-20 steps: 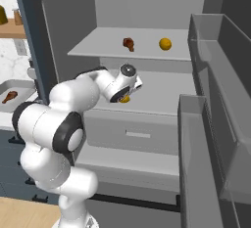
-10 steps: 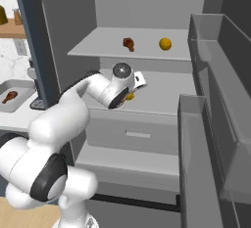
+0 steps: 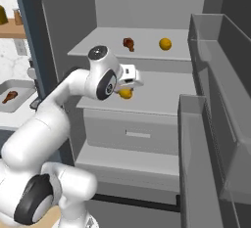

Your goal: Place one lemon and one chicken drumstick in each tupperware on the nearby counter, to pack two identical lunches.

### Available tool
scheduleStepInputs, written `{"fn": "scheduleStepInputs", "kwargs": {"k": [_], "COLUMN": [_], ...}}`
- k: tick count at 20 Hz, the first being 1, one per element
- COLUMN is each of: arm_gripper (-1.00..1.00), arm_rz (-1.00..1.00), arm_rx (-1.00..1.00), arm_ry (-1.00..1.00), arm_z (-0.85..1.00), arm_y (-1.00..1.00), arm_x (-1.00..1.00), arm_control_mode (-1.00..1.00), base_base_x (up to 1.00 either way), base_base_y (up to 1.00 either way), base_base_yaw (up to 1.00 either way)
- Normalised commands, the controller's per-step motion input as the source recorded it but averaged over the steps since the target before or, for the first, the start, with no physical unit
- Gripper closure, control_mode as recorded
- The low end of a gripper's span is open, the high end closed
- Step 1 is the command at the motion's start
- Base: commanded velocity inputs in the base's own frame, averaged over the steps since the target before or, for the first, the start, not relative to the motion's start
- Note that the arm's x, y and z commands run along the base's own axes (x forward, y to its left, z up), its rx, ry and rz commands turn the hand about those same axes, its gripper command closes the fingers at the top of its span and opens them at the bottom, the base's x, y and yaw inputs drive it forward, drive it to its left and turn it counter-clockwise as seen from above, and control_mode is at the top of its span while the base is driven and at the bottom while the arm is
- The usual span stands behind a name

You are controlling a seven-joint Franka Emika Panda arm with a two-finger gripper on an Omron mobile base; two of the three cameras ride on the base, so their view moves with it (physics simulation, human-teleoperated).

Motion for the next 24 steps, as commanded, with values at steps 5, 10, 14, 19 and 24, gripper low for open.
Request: {"fn": "scheduleStepInputs", "kwargs": {"k": [5, 10, 14, 19, 24], "arm_gripper": [1.0, 1.0, 1.0, 1.0, 1.0], "arm_rz": [-0.27, -0.04, 0.01, 0.0, 0.0], "arm_rx": [0.0, 0.02, 0.09, 0.0, 0.0], "arm_ry": [0.05, -0.07, -0.13, -0.05, 0.0], "arm_z": [0.0, 0.0, 0.2, 0.03, 0.0], "arm_y": [0.29, 0.13, 0.0, 0.0, 0.03], "arm_x": [-0.97, -0.84, -0.7, -0.43, -0.31], "arm_control_mode": [-1.0, -1.0, -1.0, -1.0, 1.0], "base_base_x": [0.0, 0.0, 0.0, 0.0, -0.09], "base_base_y": [0.0, 0.0, 0.0, 0.0, 0.05], "base_base_yaw": [0.0, 0.0, 0.0, 0.0, 0.0]}}
